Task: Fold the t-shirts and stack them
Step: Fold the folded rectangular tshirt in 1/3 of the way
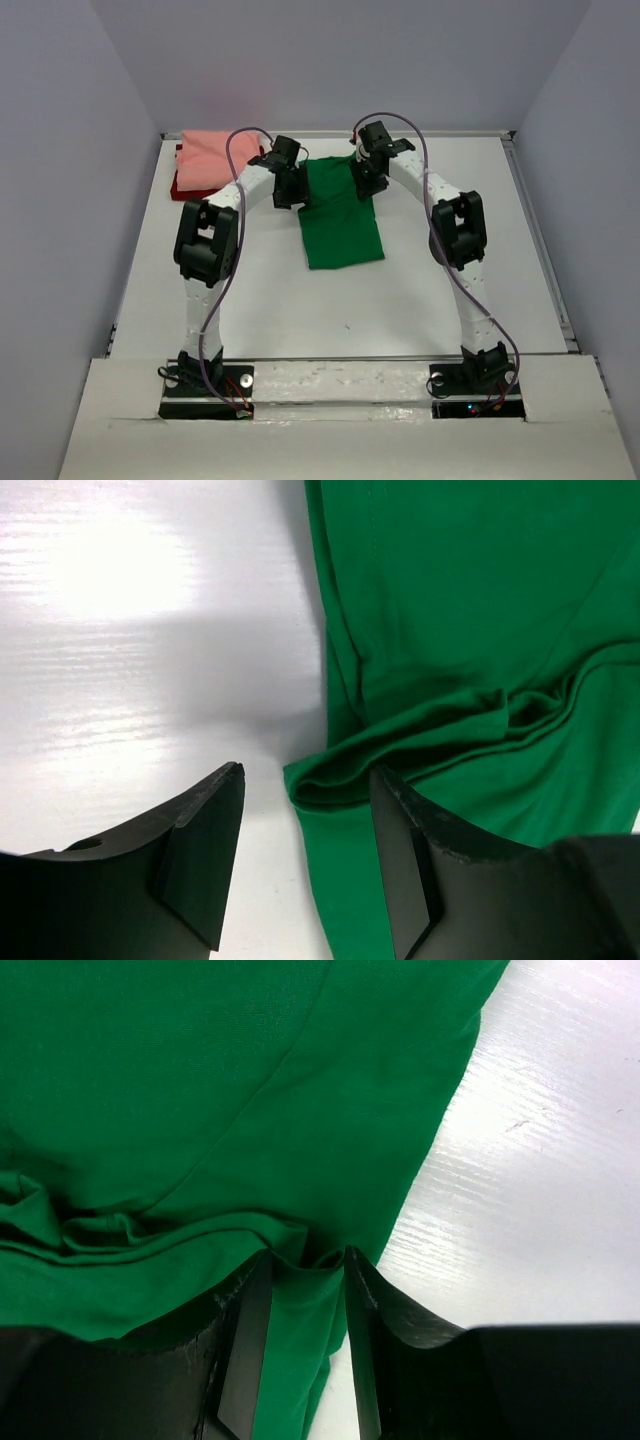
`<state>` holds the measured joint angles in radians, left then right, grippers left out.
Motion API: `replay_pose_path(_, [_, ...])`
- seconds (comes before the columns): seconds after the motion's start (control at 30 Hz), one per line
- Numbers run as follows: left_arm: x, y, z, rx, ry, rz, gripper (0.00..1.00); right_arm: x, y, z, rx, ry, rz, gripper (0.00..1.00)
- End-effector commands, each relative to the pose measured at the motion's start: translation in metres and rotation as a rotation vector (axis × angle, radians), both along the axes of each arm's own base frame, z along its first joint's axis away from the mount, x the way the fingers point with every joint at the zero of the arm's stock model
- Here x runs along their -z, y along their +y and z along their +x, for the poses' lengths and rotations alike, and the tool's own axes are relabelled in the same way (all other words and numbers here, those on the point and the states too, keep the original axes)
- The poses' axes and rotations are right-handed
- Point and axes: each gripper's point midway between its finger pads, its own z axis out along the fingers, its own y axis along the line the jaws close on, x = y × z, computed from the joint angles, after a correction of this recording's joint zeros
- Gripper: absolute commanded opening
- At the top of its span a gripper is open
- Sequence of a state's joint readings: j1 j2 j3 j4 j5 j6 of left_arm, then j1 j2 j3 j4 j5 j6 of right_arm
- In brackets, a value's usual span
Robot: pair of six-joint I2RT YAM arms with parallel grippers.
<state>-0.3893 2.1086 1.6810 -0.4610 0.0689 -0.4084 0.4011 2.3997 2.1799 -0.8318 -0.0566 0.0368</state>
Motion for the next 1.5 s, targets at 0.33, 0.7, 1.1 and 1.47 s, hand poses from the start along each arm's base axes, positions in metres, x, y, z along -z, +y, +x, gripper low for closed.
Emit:
replay_pose_path(0.33, [-0.011,-0.013,0.004,0.057,-0.014,-0.073,0.62,-0.011,0.008,-0.007,-0.014,-0.019,0.009,0.41])
replay_pose_path(0.7, [-0.004,-0.017,0.005,0.064,0.000,-0.082,0.57,-0.004,0.006,-0.006,-0.004,-0.012,-0.001,0.34])
replay_pose_path(1.1, [-0.001,-0.019,0.004,0.077,0.007,-0.089,0.00,-0.002,-0.001,-0.003,0.062,-0.046,-0.043,0.07])
replay_pose_path(1.47, [-0.015,-0.022,0.004,0.094,-0.022,-0.108,0.00,-0.029,-0.007,-0.007,0.110,-0.141,-0.120,0.01])
